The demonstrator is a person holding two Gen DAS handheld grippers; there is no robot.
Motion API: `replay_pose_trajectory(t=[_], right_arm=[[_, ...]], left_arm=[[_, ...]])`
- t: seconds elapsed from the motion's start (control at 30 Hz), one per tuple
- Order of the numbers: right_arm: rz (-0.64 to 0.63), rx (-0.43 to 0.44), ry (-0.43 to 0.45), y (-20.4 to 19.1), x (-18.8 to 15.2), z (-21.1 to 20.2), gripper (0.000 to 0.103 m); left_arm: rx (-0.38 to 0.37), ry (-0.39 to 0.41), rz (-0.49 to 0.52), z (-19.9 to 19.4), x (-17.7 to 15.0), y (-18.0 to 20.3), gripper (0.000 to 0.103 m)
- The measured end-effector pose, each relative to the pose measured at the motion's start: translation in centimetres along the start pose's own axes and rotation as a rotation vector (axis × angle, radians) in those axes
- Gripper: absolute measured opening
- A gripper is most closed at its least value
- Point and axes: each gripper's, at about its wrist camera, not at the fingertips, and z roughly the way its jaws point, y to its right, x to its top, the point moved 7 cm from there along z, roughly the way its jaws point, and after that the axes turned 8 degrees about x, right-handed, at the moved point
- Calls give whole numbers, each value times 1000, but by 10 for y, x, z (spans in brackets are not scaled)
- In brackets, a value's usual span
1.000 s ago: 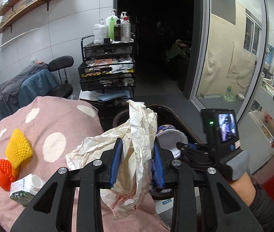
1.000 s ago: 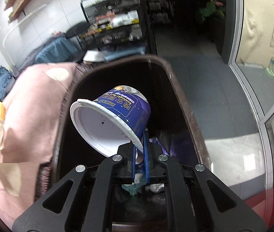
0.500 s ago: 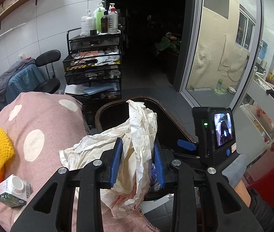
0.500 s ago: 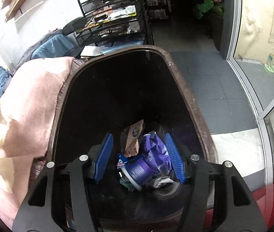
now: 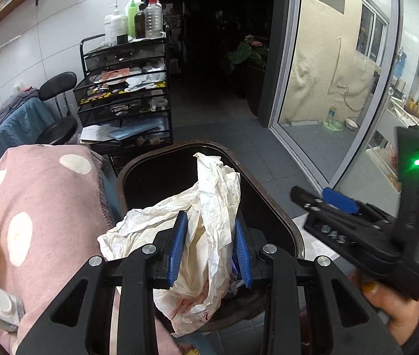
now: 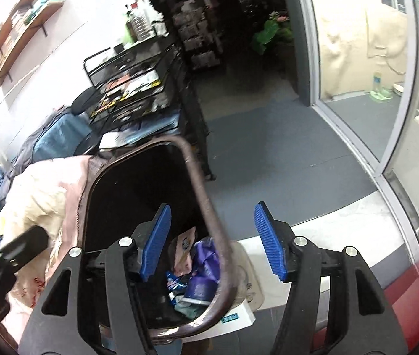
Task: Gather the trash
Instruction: 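Carry the blue cup and foil over the bin and open both tools to drop them, then move back over the bed and grasp the green milk carton with the right tool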
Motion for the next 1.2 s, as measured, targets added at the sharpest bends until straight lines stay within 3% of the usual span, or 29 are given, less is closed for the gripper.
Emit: replay_pose_trajectory(t=[0.4, 0.47, 0.57, 0.73, 1.2], right_arm=[[28, -17, 15, 17, 8, -6, 63], [30, -21, 21, 17, 7, -6, 71], [29, -21, 22, 17, 7, -6, 72], [32, -24, 27, 15, 8, -6, 75], [-1, 15, 48, 4, 6, -8, 83]], left_arm=[[-35, -31, 44, 28, 3, 20, 37], [-41, -33, 55, 29, 1, 23, 44], [-39, -28, 64, 29, 0, 25, 60], [-46, -13, 57, 25, 0, 23, 75], [-4, 63, 48, -11, 2, 4, 86]])
